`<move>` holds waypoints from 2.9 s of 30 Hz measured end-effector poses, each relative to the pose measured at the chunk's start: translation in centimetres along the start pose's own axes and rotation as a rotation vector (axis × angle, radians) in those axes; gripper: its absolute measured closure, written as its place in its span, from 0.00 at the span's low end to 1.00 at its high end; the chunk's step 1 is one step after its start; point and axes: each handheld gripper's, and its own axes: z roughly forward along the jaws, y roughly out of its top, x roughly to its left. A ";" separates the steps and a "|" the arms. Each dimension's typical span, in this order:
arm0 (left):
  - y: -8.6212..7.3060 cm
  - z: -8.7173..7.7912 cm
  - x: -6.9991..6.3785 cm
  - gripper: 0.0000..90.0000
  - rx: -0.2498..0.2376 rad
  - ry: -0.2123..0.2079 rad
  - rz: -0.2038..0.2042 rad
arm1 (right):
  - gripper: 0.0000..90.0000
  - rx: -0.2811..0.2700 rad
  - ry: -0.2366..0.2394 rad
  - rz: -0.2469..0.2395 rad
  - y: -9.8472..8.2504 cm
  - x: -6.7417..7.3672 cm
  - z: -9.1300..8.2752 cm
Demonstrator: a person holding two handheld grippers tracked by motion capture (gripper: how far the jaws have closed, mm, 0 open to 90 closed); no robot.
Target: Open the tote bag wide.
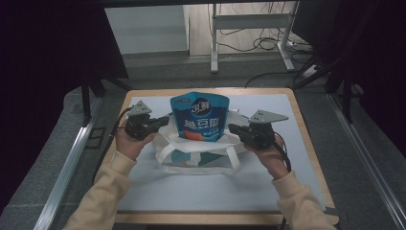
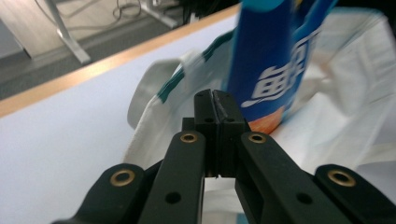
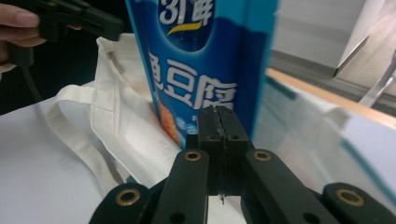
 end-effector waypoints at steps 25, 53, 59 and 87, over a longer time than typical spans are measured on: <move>-0.8 5.1 2.3 1.00 0.132 0.051 -0.021 | 0.99 0.198 0.069 0.011 -4.2 2.0 4.9; -0.3 6.2 3.0 1.00 0.124 0.065 -0.045 | 0.99 0.299 0.125 -0.015 -8.2 3.7 5.4; -0.1 3.5 2.5 1.00 0.043 0.034 -0.052 | 0.99 0.231 0.105 -0.001 -6.9 3.3 4.5; -3.6 3.3 -4.0 1.00 0.129 -0.090 0.001 | 0.99 0.167 -0.051 0.039 0.3 -3.8 3.7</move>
